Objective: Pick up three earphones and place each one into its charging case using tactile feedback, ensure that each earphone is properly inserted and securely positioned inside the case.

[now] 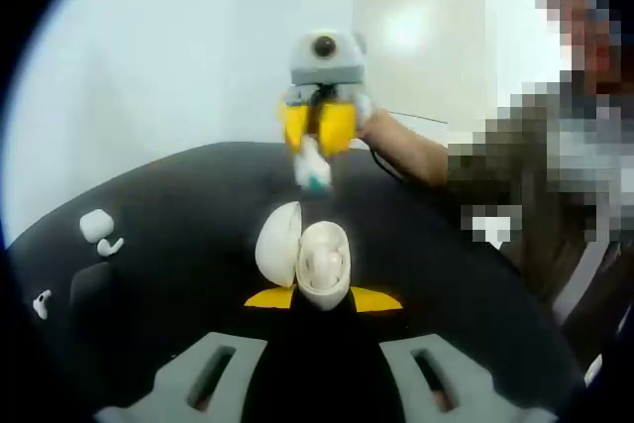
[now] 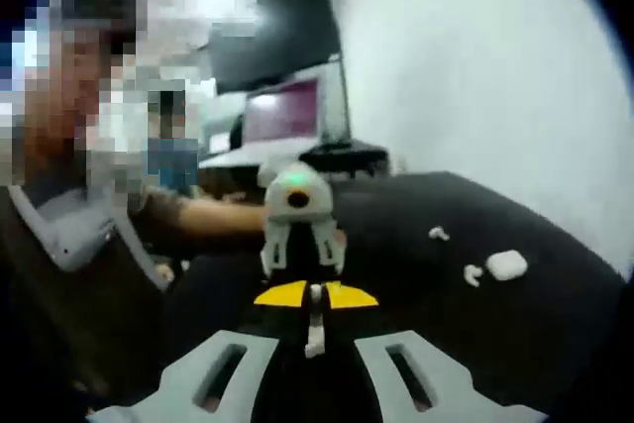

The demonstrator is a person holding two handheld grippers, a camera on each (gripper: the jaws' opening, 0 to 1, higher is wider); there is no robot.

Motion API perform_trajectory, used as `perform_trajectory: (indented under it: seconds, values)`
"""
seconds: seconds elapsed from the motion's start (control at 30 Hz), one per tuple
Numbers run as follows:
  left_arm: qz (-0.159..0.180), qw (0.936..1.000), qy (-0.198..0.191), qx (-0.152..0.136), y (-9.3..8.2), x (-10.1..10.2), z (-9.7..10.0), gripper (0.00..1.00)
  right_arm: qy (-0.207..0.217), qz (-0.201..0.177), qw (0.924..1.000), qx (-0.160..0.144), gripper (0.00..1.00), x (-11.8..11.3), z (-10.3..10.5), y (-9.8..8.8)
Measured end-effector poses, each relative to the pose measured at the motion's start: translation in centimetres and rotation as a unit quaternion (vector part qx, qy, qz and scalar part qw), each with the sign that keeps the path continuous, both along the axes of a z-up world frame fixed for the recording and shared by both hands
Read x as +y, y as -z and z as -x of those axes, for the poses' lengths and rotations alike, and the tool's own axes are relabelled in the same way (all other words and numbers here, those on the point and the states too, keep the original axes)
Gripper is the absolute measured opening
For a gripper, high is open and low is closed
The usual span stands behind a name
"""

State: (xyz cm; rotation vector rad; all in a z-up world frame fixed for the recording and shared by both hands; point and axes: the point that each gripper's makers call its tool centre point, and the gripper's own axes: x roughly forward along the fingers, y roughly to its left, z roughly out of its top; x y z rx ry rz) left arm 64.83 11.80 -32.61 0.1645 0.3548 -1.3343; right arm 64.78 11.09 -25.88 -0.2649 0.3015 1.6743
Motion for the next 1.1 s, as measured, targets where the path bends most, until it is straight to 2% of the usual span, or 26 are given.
perform_trajectory:
  seconds: [0.13,0.17,0.27,0.43,0.8,0.83,0.87,0.9,0.97,1.1]
  values:
    - [0.0,1.0,0.0,0.0,0.0,0.0,0.0,0.16,-0.011,-0.001,0.9999,-0.002,0.08,0.5,0.5,0.1]
    - [0.0,1.0,0.0,0.0,0.0,0.0,0.0,0.16,-0.008,0.004,0.9999,-0.012,0.08,0.5,0.2,0.4]
    - [0.0,1.0,0.0,0.001,0.0,0.0,0.0,0.16,-0.009,0.013,0.9998,-0.01,0.08,0.5,0.1,0.9]
    - [0.0,1.0,0.0,0.0,0.0,0.0,-0.1,0.16,-0.011,0.037,0.9988,-0.029,0.08,0.6,0.0,2.0]
    - [0.0,1.0,-0.001,0.0,0.0,0.0,-0.1,0.16,-0.016,0.045,0.9979,-0.044,0.08,0.4,0.1,2.3]
    - [0.0,1.0,-0.001,0.0,0.0,0.0,-0.1,0.16,-0.022,0.037,0.9975,-0.056,0.1,0.4,0.2,2.1]
    - [0.001,1.0,0.0,-0.001,0.0,0.0,-0.1,0.16,-0.026,0.024,0.9968,-0.071,0.15,0.5,0.1,1.8]
    - [0.0,1.0,-0.001,-0.001,0.0,0.0,-0.1,0.16,-0.026,0.018,0.9968,-0.074,0.22,0.3,0.3,1.6]
    - [0.0,1.0,-0.001,-0.001,0.0,0.0,-0.1,0.16,-0.03,0.009,0.9961,-0.082,0.24,0.2,0.4,1.0]
    - [0.0,1.0,-0.001,-0.001,0.0,0.0,-0.2,0.16,-0.015,-0.031,0.9975,-0.062,0.26,-0.1,-0.1,-0.6]
